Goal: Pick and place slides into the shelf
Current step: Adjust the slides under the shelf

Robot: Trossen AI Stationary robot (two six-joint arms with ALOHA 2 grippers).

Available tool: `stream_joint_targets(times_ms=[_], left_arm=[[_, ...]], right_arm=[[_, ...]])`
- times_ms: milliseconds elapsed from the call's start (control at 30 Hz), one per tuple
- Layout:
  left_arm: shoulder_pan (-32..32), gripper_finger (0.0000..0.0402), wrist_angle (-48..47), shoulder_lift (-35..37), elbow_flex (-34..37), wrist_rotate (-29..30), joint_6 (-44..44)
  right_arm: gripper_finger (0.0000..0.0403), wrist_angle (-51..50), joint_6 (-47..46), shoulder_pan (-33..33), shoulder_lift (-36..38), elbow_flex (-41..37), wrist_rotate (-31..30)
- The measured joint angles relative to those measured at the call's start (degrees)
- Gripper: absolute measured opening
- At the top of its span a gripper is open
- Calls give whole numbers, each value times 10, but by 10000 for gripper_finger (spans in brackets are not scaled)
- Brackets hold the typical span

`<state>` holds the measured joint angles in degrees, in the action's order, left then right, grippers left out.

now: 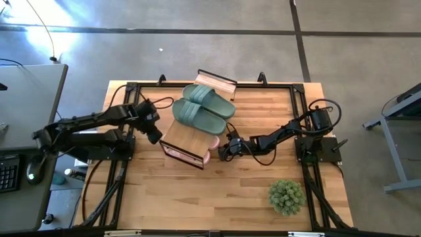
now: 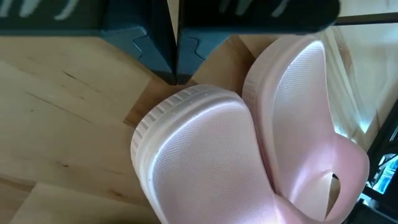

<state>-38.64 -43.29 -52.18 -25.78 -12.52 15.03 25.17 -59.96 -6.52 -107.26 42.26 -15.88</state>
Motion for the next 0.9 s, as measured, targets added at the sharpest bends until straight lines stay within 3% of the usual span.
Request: stream_joint_targets(times_ms=[200,433,533,767,900], left_arm=[[0,0,15,34,0,122,41],[-20,0,137,9,0,187,48],[-68,0,174,-23,0,158,38],[-188,0,292,-100,0,-13,-14],[-225,0,347,-140,0,-75,-17]], right_arm=[[0,-1,5,0,0,0,5],[0,0,-1,0,1,1,33],[0,0,-2,0,1,1,44],[0,1,-1,0,2,1,60],[0,1,0,0,2,1,75]])
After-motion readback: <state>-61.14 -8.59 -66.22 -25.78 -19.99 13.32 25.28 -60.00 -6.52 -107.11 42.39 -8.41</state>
